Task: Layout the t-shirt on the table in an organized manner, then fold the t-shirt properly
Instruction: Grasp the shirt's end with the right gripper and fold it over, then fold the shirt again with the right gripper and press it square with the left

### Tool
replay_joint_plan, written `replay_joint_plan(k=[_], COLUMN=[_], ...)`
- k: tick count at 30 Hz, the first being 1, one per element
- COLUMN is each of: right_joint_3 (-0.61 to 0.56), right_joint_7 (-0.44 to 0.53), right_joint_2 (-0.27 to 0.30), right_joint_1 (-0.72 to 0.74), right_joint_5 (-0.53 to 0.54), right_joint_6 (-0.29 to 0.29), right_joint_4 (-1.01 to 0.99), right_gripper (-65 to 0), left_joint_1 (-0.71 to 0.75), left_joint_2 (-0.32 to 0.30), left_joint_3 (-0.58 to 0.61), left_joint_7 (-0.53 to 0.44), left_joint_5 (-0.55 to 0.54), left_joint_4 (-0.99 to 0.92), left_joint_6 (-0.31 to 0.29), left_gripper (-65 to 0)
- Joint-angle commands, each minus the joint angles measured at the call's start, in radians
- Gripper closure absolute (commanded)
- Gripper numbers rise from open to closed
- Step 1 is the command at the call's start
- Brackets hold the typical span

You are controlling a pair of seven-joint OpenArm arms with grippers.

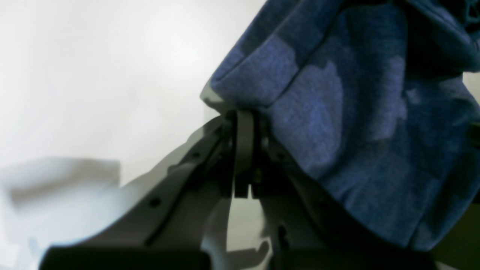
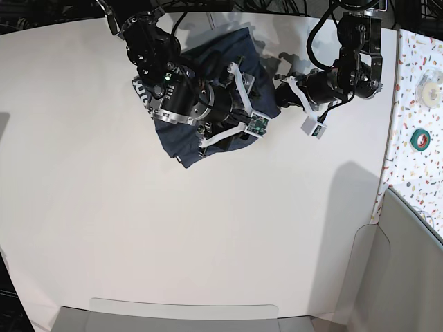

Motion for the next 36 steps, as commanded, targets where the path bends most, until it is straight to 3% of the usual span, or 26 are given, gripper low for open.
replay_joint_plan(k=[1,4,6,8,11,12,19,22,26,36], right_joint_3=[0.013,0.079,0.159,0.260,0.432,0.495,0.783,0.792,0.788,0.551], right_joint_7=[0.021,0.021,0.021,0.021,0.021,0.019,0.019,0.021,0.022,0.021], right_joint_2=[-0.020,-0.052,-0.060,-0.060,-0.059,-0.057,-0.017,0.018,0.018,0.076], right_joint_1=[0.025,0.039,0.056,0.073,0.099,0.102,0.085,0.056,0.005,-0.099], right_joint_5=[0.038,0.084,0.109,0.122,0.124,0.124,0.078,0.007,-0.011,0.029], right_joint_6=[0.002,0.002,0.002,0.002,0.002,0.002,0.002,0.002,0.002,0.002], right_joint_4=[0.019,0.019,0.019,0.019,0.014,0.013,0.002,-0.067,-0.153,-0.010], right_gripper=[-39.4,-39.2,-35.8,-26.3,-4.2,0.0,0.0,0.0,0.0,0.0], left_joint_1=[0.008,-0.019,-0.024,-0.024,-0.024,-0.024,-0.032,-0.032,-0.032,-0.035], left_joint_2=[-0.003,-0.003,-0.003,-0.003,-0.004,-0.004,-0.004,-0.004,-0.006,-0.006], left_joint_3=[0.010,0.010,0.011,0.010,0.010,0.011,0.011,0.013,0.013,0.013], left_joint_7=[0.055,0.055,0.055,0.055,0.055,0.055,0.054,0.014,-0.003,-0.003], left_joint_5=[0.075,0.077,0.077,0.077,0.077,0.077,0.077,0.077,0.077,0.077], left_joint_4=[-0.009,-0.009,-0.009,-0.009,-0.009,-0.009,-0.061,-0.084,-0.121,-0.127], left_joint_6=[0.017,0.017,0.017,0.017,0.017,0.017,0.017,0.016,0.016,0.016], left_gripper=[0.0,0.0,0.0,0.0,0.0,0.0,0.0,0.0,0.0,0.0])
